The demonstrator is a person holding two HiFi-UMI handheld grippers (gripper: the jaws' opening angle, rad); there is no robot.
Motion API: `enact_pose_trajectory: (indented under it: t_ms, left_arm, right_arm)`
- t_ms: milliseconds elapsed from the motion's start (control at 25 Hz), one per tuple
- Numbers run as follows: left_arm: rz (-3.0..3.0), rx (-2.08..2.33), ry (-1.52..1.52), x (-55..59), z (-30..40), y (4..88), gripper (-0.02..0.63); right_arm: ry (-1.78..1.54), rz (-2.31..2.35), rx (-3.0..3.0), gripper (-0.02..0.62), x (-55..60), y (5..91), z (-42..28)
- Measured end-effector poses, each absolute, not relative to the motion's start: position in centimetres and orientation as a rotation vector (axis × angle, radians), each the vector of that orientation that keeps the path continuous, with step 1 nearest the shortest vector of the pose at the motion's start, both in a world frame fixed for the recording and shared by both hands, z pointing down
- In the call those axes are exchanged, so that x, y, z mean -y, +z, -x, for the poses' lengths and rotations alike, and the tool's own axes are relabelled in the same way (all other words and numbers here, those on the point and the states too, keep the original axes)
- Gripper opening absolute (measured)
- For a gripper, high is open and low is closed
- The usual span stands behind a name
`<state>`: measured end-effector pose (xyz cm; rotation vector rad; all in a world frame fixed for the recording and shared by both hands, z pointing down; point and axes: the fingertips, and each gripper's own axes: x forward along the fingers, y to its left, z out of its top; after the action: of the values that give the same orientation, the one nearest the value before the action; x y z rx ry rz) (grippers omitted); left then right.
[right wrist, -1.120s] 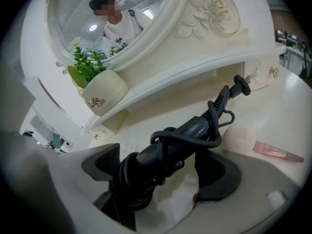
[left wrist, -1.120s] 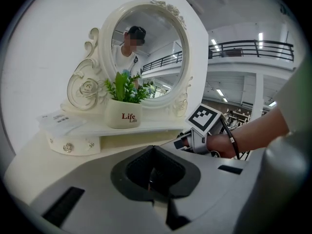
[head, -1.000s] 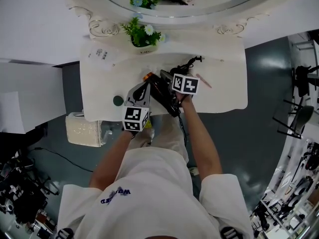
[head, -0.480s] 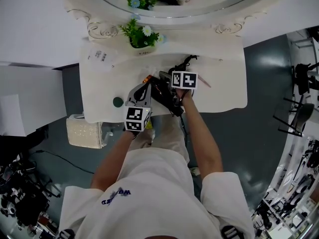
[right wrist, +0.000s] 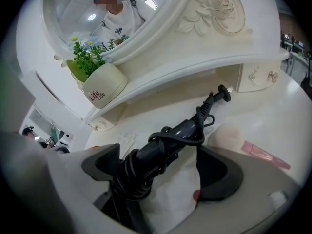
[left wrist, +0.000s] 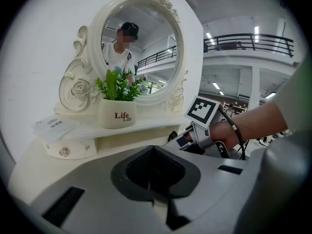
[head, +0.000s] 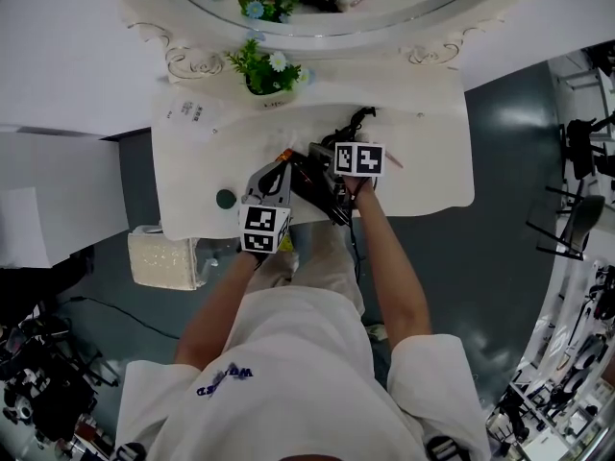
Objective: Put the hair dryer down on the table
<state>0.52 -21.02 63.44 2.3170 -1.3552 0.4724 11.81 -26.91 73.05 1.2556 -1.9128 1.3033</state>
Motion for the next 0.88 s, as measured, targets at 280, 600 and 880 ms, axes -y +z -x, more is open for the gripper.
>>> enact_pose_trajectory:
  t_ms: [280,600,880]
  left_arm:
    - [-2.321,1.358,0.485,20.6,-0.3,63.1,0.008]
    - [-2.477,1.387,0.517,19.3,-1.2,59.0,0.008]
    - [-2.541,1.437,0.510,18.1,0.0,56.1,0.008]
  right_arm:
    - [1.301,-1.288,1.963,0.491,26.1,71.3,-11.8]
    - [1.134,-1.331,2.069,0.491,25.1,67.9,-11.1]
    - [0.882,-1.370,2.218,0.491,24.3,61.9,-10.0]
